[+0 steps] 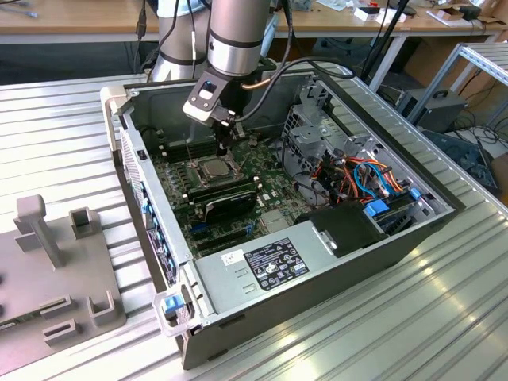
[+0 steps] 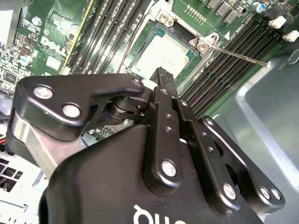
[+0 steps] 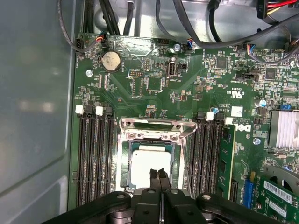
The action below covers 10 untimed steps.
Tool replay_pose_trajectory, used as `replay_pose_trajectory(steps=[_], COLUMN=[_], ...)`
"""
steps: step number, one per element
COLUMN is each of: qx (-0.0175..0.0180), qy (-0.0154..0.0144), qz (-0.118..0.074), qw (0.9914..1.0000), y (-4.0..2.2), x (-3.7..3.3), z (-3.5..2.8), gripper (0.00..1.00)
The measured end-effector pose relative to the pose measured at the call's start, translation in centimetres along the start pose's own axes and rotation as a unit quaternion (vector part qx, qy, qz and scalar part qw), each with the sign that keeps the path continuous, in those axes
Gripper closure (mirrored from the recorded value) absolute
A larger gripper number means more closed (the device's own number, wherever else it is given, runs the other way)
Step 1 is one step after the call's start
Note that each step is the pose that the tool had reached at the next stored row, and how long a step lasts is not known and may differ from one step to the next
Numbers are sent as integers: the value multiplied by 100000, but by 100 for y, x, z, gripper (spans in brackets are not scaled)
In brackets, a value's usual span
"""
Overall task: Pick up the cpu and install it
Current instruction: 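Place the cpu into insertion slot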
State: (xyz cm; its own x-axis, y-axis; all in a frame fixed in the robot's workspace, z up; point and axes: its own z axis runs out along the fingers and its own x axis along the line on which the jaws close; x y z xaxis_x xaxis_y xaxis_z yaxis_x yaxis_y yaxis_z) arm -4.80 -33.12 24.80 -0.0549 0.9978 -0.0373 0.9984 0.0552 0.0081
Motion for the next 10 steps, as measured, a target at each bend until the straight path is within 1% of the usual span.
replay_pose_trajectory(steps=[2, 6, 10], qx=[-4, -5, -4], qy=[1, 1, -19], qz=[-105, -101, -101], qw=[100000, 100000, 100000], y=[0, -3, -23], x=[0, 4, 9], z=[5, 93, 190], gripper=[89, 89, 89])
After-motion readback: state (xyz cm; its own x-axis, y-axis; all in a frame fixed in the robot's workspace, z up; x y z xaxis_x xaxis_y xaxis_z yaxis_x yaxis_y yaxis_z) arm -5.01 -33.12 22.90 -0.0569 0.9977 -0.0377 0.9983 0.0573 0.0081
